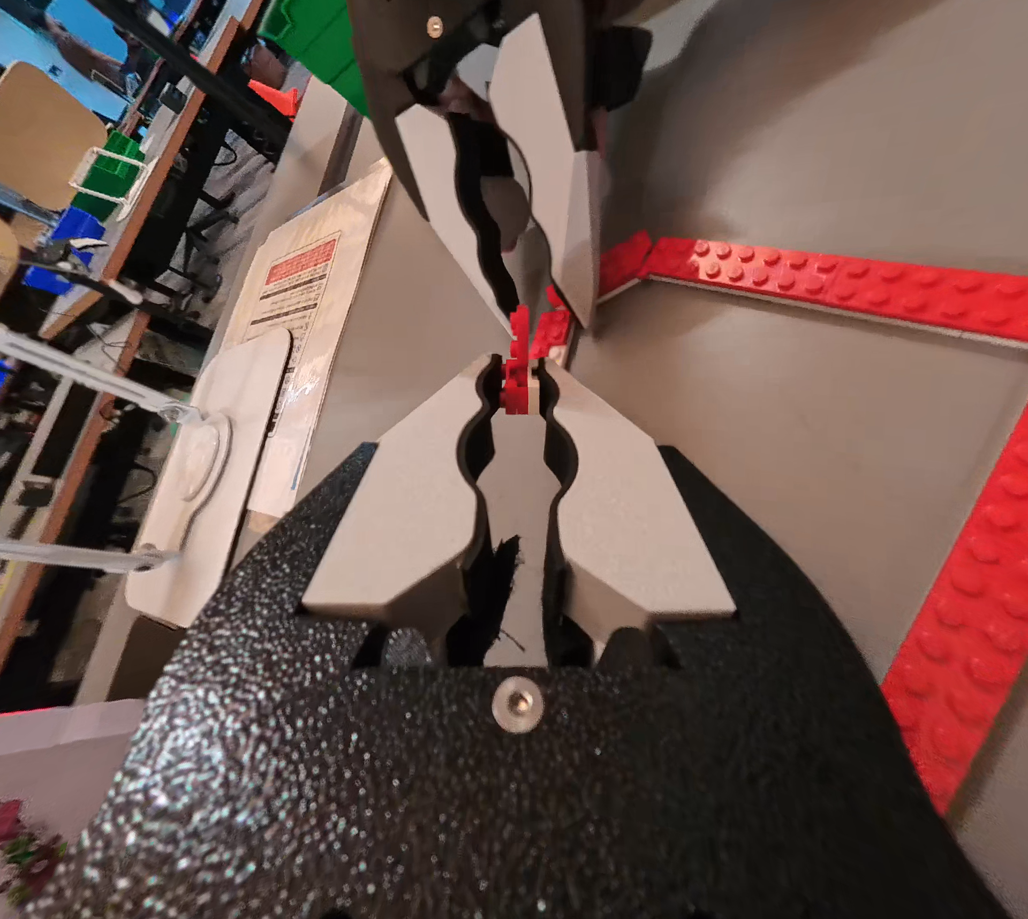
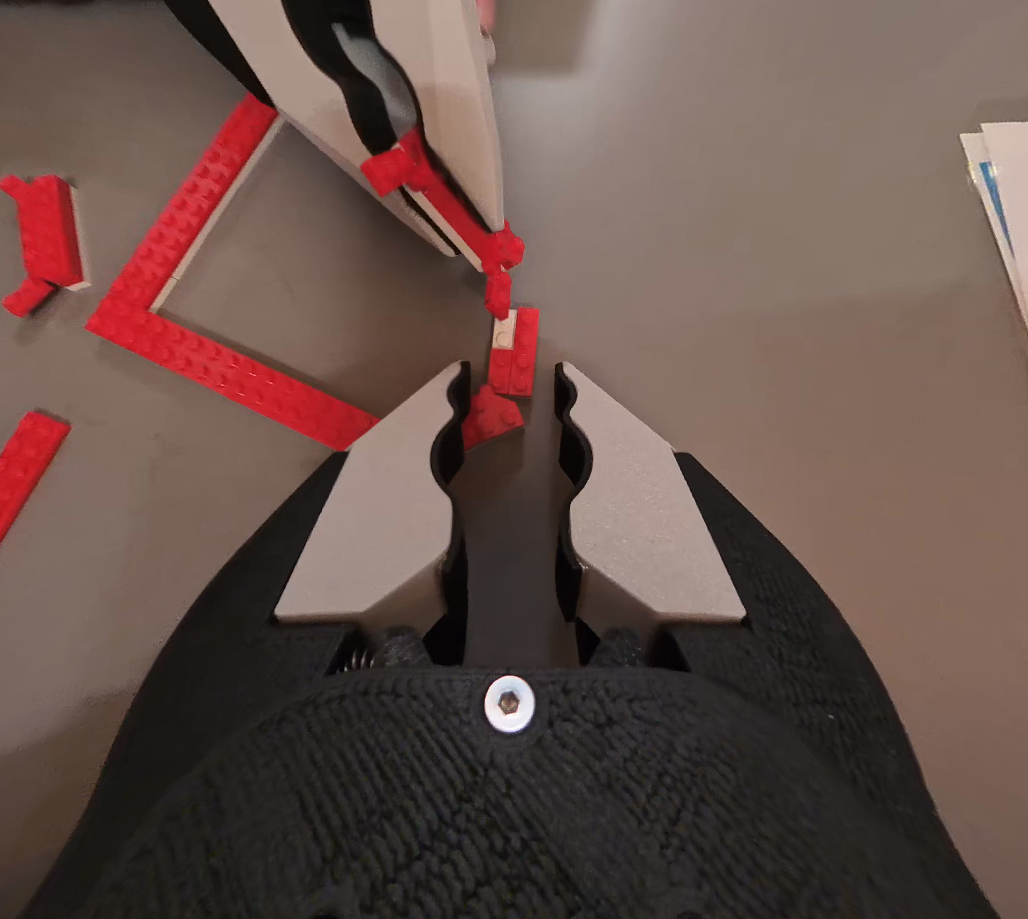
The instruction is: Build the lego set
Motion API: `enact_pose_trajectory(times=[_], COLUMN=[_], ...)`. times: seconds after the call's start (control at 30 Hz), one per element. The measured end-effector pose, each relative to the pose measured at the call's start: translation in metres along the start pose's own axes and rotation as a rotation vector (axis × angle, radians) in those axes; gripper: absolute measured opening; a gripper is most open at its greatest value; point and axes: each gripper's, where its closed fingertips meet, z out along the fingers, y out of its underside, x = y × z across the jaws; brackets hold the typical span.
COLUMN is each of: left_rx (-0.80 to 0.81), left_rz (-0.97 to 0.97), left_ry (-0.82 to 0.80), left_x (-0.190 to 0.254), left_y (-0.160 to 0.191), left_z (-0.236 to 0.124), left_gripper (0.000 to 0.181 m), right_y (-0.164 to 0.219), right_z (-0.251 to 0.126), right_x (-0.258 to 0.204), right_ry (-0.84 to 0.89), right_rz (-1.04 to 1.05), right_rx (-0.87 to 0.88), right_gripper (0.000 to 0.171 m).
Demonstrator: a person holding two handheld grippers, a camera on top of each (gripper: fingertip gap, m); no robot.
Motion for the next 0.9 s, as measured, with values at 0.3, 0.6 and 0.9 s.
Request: enact_pose_trajectory(times=[0.3, 0.6, 0.9], left_rx=[-0.087, -0.155, -0.155], left_rz=[0.251, 0.434, 0.503], left_ry=[-0.046, -0.113, -0.129], left_x=[0.009, 0.005, 0.007], left_y=[0.007, 0.004, 0.003], left_z=[0.007, 0.010, 0.012], left_gripper=[0.010, 0.010, 0.010], right_y=[0.001, -0.003, -0.004], right_z=[0.002, -0.007, -0.010], right_x=[-0.002, 0.002, 0.001], right_ry=[0.004, -0.173, -0.242], right_rz=[0.070, 0.384, 0.501], right_rx=[-0.045, 0.124, 0.151], right_gripper=[0.015, 0.014, 0.014])
